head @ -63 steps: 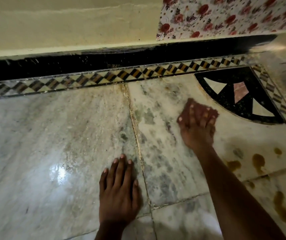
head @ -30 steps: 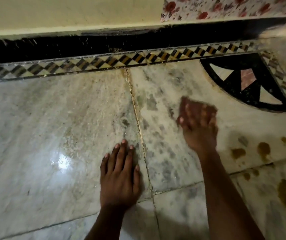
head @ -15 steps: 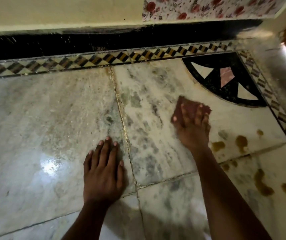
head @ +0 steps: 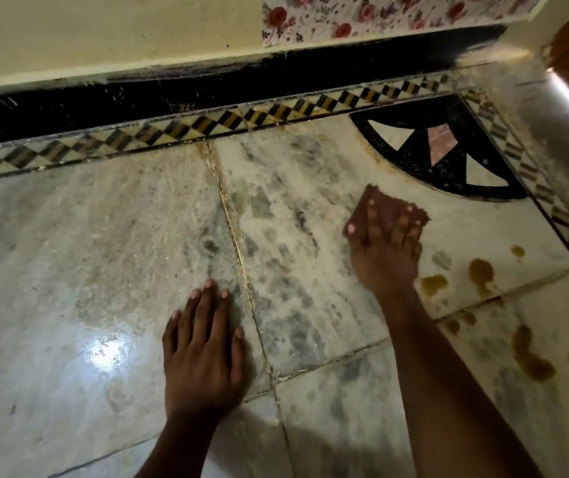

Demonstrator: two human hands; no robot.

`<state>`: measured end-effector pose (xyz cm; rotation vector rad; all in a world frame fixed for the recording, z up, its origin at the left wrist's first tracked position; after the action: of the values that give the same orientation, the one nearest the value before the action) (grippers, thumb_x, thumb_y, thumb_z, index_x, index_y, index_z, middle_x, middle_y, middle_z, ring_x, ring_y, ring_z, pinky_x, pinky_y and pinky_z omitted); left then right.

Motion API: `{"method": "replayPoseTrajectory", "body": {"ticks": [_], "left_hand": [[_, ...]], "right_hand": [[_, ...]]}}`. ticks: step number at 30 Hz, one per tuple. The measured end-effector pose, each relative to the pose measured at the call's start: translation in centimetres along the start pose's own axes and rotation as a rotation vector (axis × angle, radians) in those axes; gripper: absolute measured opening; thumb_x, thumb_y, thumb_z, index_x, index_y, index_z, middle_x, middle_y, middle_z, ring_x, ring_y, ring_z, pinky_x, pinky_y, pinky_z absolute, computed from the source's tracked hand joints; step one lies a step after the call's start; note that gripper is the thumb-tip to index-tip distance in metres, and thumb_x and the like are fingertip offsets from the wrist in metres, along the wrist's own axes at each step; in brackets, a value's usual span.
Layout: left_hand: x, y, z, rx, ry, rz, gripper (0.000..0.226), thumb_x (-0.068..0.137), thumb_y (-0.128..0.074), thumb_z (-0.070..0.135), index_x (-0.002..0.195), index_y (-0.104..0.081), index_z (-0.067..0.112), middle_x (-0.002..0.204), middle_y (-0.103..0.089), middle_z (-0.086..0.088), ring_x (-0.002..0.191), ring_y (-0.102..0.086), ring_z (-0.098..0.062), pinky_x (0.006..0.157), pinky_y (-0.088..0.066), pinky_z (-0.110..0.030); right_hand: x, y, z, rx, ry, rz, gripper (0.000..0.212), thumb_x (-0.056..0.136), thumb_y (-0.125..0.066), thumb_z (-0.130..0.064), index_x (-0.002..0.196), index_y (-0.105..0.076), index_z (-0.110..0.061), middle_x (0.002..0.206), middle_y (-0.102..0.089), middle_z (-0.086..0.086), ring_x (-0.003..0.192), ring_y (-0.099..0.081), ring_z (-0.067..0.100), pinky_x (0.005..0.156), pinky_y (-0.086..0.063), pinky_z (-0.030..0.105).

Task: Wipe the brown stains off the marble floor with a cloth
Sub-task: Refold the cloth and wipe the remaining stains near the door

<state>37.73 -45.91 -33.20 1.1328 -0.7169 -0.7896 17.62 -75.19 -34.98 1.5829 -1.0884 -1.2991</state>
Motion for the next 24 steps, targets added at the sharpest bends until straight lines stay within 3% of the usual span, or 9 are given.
{"method": "replayPoseTrajectory", "body": {"ticks": [3, 6, 9, 12, 16, 19, 21, 22, 24], "left_hand": [[0.1, -0.2, -0.2, 0.002, 0.013, 0.003, 0.063, 0.103, -0.037, 0.042, 0.158, -0.05, 0.014, 0.174, -0.035, -0.008, 0.16, -0.035, -0.03, 0.128, -0.028, -0.054], [0.1, -0.2, 0.0, 0.003, 0.008, 0.017, 0.063, 0.103, -0.038, 0.042, 0.158, -0.051, 0.014, 0.174, -0.035, -0.009, 0.159, -0.036, -0.031, 0.127, -0.029, -0.054], [0.0, 0.1, -0.1, -0.006, 0.014, 0.006, 0.063, 0.103, -0.039, 0.042, 0.158, -0.05, 0.014, 0.174, -0.034, -0.008, 0.16, -0.035, -0.03, 0.128, -0.027, -0.054], [-0.1, -0.1, -0.1, -0.009, 0.013, -0.011, 0.063, 0.103, -0.04, 0.041, 0.16, -0.048, 0.014, 0.175, -0.032, -0.007, 0.161, -0.033, -0.029, 0.129, -0.025, -0.053], [-0.1, -0.1, -0.3, -0.009, 0.009, -0.014, 0.063, 0.103, -0.04, 0.04, 0.159, -0.049, 0.014, 0.175, -0.033, -0.008, 0.16, -0.034, -0.029, 0.129, -0.024, -0.053], [0.0, 0.0, -0.2, -0.015, 0.019, -0.016, 0.063, 0.103, -0.04, 0.041, 0.159, -0.049, 0.015, 0.174, -0.034, -0.007, 0.159, -0.036, -0.031, 0.128, -0.025, -0.053], [0.0, 0.1, -0.1, -0.02, 0.017, -0.011, 0.063, 0.102, -0.041, 0.041, 0.159, -0.05, 0.015, 0.174, -0.035, -0.007, 0.158, -0.038, -0.031, 0.127, -0.026, -0.053], [0.0, 0.1, -0.1, -0.023, 0.015, -0.008, 0.063, 0.102, -0.041, 0.041, 0.158, -0.05, 0.015, 0.173, -0.036, -0.007, 0.158, -0.039, -0.031, 0.127, -0.027, -0.053], [0.0, 0.3, -0.1, -0.03, 0.02, 0.003, 0.063, 0.102, -0.042, 0.041, 0.158, -0.051, 0.014, 0.173, -0.037, -0.007, 0.158, -0.039, -0.031, 0.126, -0.028, -0.053]], "right_hand": [[6.4, 1.7, -3.9, 0.112, -0.094, -0.044, 0.069, 0.104, -0.02, -0.073, 0.164, 0.006, -0.051, 0.174, 0.027, 0.012, 0.158, 0.025, 0.046, 0.128, 0.008, 0.06], [8.6, 1.8, -9.4, 0.046, 0.11, -0.092, 0.065, 0.106, -0.023, -0.068, 0.164, 0.004, -0.053, 0.175, 0.025, 0.008, 0.158, 0.026, 0.046, 0.128, 0.009, 0.061], [4.5, 0.2, -10.5, -0.039, 0.376, -0.071, 0.06, 0.107, -0.022, -0.066, 0.162, 0.001, -0.058, 0.176, 0.021, 0.005, 0.161, 0.02, 0.039, 0.13, -0.001, 0.059], [-1.4, -0.6, -6.6, -0.017, 0.486, 0.065, 0.055, 0.108, -0.021, -0.062, 0.161, -0.011, -0.06, 0.179, 0.005, 0.005, 0.164, 0.003, 0.036, 0.127, -0.018, 0.055], [-3.5, 0.3, -1.4, 0.104, 0.393, 0.279, 0.053, 0.11, -0.03, -0.046, 0.163, -0.034, -0.044, 0.175, -0.026, 0.005, 0.162, -0.023, 0.03, 0.12, -0.04, 0.053], [-3.3, 2.6, -2.6, 0.198, 0.247, 0.375, 0.044, 0.112, -0.042, -0.033, 0.154, -0.054, -0.029, 0.151, -0.061, 0.012, 0.138, -0.058, 0.035, 0.101, -0.055, 0.048], [-2.8, 4.3, -3.5, 0.369, 0.201, 0.392, 0.036, 0.113, -0.045, -0.033, 0.141, -0.065, -0.021, 0.119, -0.076, 0.014, 0.108, -0.072, 0.039, 0.076, -0.051, 0.036], [-2.5, 5.0, -3.7, 0.569, 0.204, 0.377, 0.034, 0.113, -0.046, -0.032, 0.133, -0.07, -0.017, 0.111, -0.078, 0.01, 0.103, -0.073, 0.037, 0.075, -0.05, 0.033], [-1.5, 5.4, -3.8, 1.115, 0.146, 0.196, 0.031, 0.112, -0.05, -0.032, 0.121, -0.076, -0.016, 0.113, -0.079, 0.007, 0.109, -0.074, 0.033, 0.094, -0.059, 0.039]]}}
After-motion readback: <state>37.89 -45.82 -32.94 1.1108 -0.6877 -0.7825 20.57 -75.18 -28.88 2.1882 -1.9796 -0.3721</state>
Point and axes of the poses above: each hand's wrist, its own x-axis towards the middle knuckle, its own y-axis out of the back of the hand, z = x × y, the point moved 8 cm from there along x, towards the middle knuckle
